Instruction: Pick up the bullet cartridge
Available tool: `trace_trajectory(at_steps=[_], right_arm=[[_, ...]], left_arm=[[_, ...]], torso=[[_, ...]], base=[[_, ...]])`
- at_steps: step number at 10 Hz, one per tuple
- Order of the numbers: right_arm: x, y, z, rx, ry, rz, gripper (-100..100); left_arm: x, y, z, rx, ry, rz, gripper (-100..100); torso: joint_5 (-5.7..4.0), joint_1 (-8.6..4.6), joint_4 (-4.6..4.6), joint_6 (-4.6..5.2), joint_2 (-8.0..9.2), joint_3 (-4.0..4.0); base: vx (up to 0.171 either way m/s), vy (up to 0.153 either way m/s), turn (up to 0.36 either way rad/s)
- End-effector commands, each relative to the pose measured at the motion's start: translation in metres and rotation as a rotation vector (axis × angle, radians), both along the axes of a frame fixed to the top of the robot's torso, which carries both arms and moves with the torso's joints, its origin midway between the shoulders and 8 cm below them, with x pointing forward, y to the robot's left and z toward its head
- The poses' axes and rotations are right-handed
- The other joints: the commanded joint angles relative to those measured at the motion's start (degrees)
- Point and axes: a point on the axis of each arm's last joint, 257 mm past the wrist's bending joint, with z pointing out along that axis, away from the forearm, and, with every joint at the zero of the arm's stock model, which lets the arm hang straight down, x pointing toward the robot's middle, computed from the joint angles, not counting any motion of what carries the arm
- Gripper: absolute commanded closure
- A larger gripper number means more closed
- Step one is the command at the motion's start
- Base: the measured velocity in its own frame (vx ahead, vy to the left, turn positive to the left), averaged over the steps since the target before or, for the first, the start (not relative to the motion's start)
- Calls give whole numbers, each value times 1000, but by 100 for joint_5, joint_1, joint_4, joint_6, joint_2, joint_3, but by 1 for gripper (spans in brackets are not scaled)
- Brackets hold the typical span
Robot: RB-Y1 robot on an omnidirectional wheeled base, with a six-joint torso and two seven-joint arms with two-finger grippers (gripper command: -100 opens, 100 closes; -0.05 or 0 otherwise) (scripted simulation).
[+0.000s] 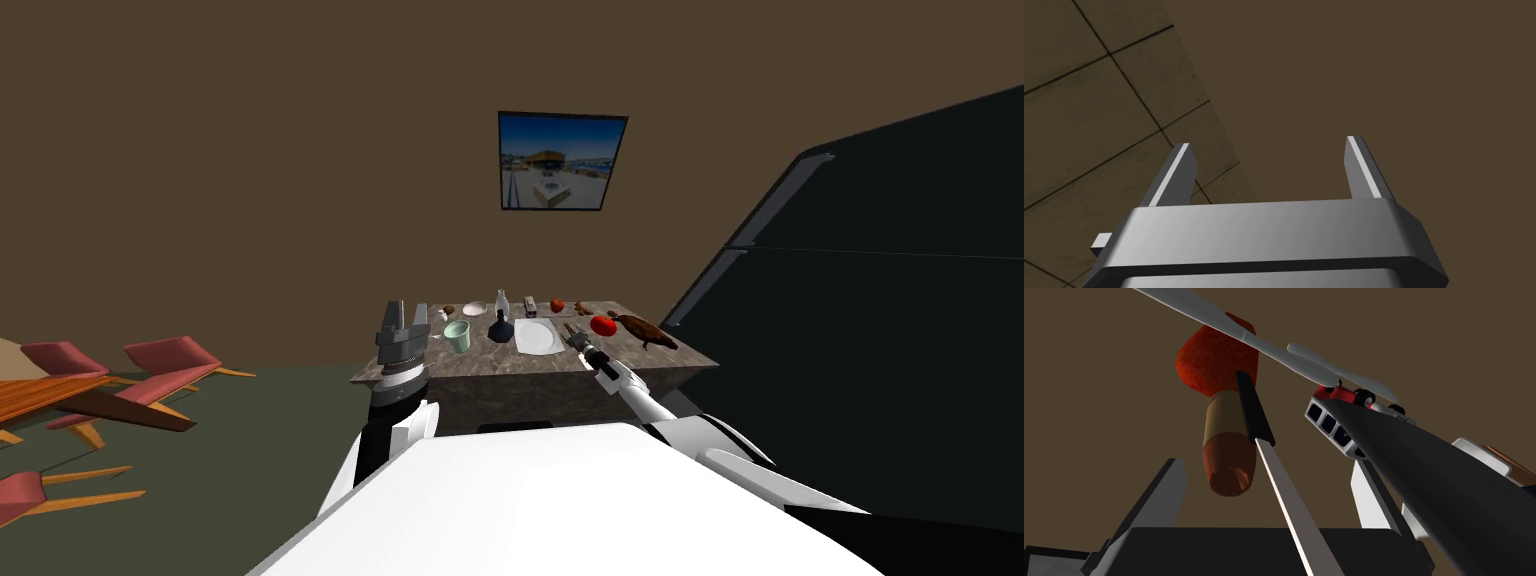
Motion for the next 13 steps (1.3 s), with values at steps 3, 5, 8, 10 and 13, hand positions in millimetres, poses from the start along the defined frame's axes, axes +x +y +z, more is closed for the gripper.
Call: trace_trajectory(at_steps=[3,5,8,10,13], right_arm=[[-1,-31,6,-27,-21,-73,-100],[-5,-56,8,-48,-21,-124,-100],[-4,-67,15,-23,-46,-171,-100],[-10,-92,17,-65,-46,-221,-100],[-10,-101,22,-27,-63,-264,-100]], left_arm=[[0,0,0,0,0,0,0],[0,0,0,0,0,0,0],[0,0,0,0,0,0,0],[0,0,0,0,0,0,0],[0,0,0,0,0,0,0]], torso=[[-8,-35,9,-6,37,22],[-4,-14,3,4,12,8],[-6,-25,6,2,26,16],[-5,-21,7,-5,31,17],[-4,-18,2,5,8,5]], base=[[-87,-75,311],[-37,-33,98],[-67,-46,198],[-102,-47,387],[-26,-22,16]])
